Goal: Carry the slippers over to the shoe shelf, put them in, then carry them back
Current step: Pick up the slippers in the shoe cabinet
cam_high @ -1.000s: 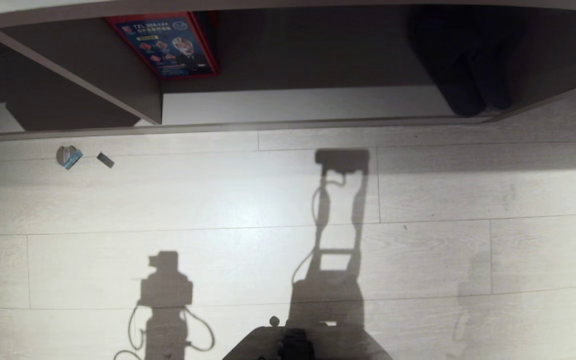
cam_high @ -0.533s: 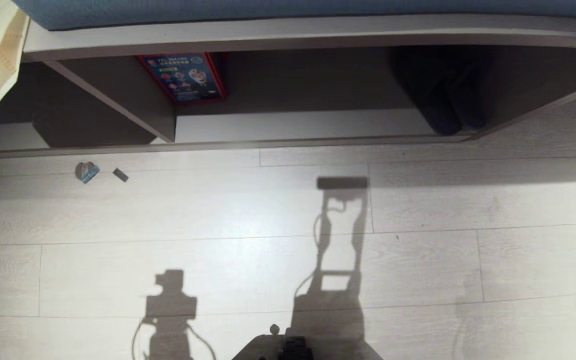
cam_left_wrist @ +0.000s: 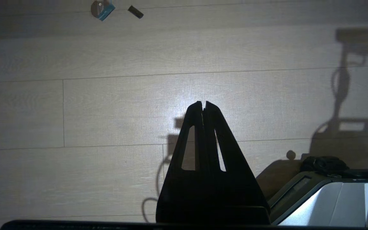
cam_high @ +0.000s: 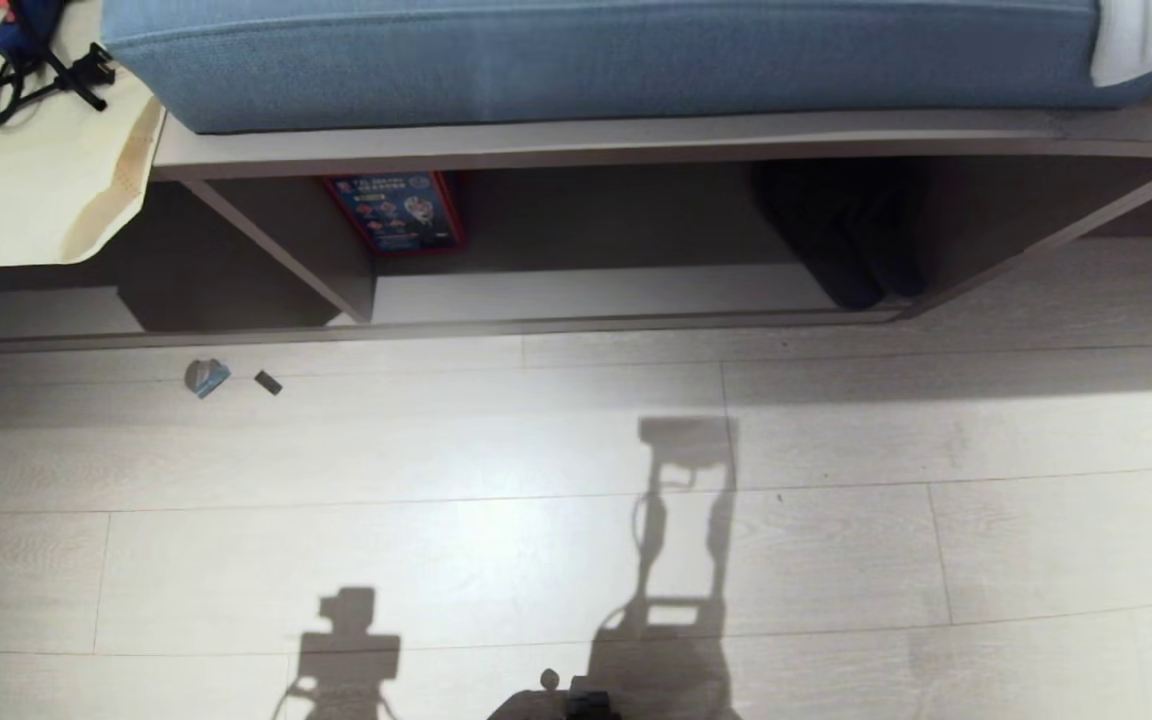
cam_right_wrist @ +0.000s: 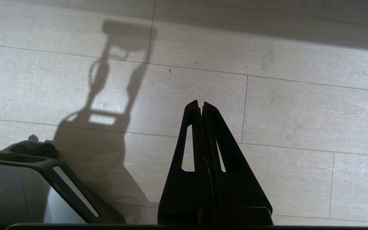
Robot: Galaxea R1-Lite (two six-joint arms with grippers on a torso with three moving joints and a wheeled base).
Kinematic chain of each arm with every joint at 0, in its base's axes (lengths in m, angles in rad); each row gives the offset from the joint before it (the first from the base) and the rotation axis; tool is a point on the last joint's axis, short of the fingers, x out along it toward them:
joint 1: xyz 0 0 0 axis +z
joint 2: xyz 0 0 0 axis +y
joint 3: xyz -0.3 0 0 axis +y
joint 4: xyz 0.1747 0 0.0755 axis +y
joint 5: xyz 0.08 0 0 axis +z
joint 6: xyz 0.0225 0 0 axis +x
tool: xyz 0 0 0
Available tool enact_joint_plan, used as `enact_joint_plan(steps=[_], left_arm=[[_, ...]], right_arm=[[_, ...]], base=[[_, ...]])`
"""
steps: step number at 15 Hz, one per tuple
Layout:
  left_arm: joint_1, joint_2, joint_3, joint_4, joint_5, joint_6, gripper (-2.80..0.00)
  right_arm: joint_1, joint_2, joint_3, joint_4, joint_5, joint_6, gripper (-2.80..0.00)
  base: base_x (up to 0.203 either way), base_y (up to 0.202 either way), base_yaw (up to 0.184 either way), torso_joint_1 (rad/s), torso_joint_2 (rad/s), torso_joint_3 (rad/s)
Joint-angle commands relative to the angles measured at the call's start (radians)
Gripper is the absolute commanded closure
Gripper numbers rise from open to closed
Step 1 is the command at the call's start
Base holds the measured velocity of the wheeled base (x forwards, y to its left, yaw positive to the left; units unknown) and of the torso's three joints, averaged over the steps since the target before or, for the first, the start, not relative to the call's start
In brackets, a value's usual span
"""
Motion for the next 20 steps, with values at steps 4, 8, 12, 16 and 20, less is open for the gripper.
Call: enact_joint_plan(steps=[4, 8, 12, 16, 20], left_arm=[[0.0, 0.0, 0.0, -0.001, 0.0, 0.0, 0.0], [0.0, 0.0, 0.0, -0.001, 0.0, 0.003, 0.0], [0.0, 0.001, 0.0, -0.001, 0.0, 0.003, 0.0], [0.0, 0.001, 0.0, -0.001, 0.0, 0.003, 0.0], [0.0, 0.001, 0.0, -0.001, 0.0, 0.001, 0.0]], right_arm=[[0.0, 0.002, 0.0, -0.001, 0.0, -0.001, 0.0], [0.0, 0.002, 0.0, 0.0, 0.0, 0.009, 0.0], [0.0, 0.002, 0.0, -0.001, 0.0, 0.008, 0.0], [0.0, 0.002, 0.0, -0.001, 0.0, 0.008, 0.0], [0.0, 0.002, 0.0, -0.001, 0.0, 0.007, 0.0]], base=[[0.0, 0.0, 0.0, 0.001, 0.0, 0.192], [0.0, 0.0, 0.0, 0.002, 0.0, 0.046], [0.0, 0.0, 0.0, 0.0, 0.0, 0.0], [0.0, 0.0, 0.0, 0.0, 0.0, 0.0], [0.0, 0.0, 0.0, 0.0, 0.0, 0.0]])
